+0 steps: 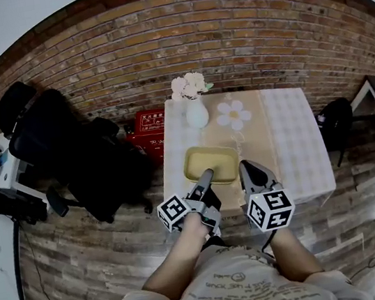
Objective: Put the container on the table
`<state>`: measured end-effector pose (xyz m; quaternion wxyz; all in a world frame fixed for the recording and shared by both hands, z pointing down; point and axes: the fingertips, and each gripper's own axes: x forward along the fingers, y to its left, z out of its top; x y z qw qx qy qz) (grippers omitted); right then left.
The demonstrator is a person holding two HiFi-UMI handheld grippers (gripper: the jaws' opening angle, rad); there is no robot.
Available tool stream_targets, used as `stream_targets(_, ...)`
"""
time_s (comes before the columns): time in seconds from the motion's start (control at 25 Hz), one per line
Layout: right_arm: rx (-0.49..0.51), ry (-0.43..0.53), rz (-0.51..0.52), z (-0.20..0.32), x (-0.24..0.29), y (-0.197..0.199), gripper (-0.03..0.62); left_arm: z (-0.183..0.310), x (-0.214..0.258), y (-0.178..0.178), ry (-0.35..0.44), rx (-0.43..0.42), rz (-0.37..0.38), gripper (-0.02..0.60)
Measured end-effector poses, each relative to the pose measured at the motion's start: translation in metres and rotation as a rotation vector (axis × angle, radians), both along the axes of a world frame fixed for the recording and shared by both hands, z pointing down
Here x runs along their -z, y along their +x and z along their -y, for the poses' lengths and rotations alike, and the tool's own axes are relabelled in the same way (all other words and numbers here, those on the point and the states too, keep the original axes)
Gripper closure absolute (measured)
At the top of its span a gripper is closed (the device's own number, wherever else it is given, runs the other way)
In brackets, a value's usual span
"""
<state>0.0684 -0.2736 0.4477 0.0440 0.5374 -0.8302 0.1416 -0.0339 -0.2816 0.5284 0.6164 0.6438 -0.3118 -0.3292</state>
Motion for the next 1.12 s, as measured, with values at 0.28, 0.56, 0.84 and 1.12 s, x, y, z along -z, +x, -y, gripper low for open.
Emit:
stream_targets(0.28,-0.038,-0.026,-0.019,0.055,-0.012,-0.008,0.591,0.058,-0.007,0.003,0.035,-0.094,-0.013,0.356)
stream_targets(0.56,-0.096,-0.062,-0.05,0.094,-0.025,-0.006,0.592,0.105,-0.043,0.009,-0.04,-0.192,0.001,0.356)
stream_targets(0.84,-0.127,-0.123,-0.061,0.109,-0.046,0.008,0.592,0.12,-0.079,0.025,-0.097,-0.261,0.002,0.356)
stream_targets(1.12,-0.122,-0.145,-0.054,0.128,-0.056,0.035,0.592,0.139,-0.101,0.043,-0.129,-0.247,0.002,0.356)
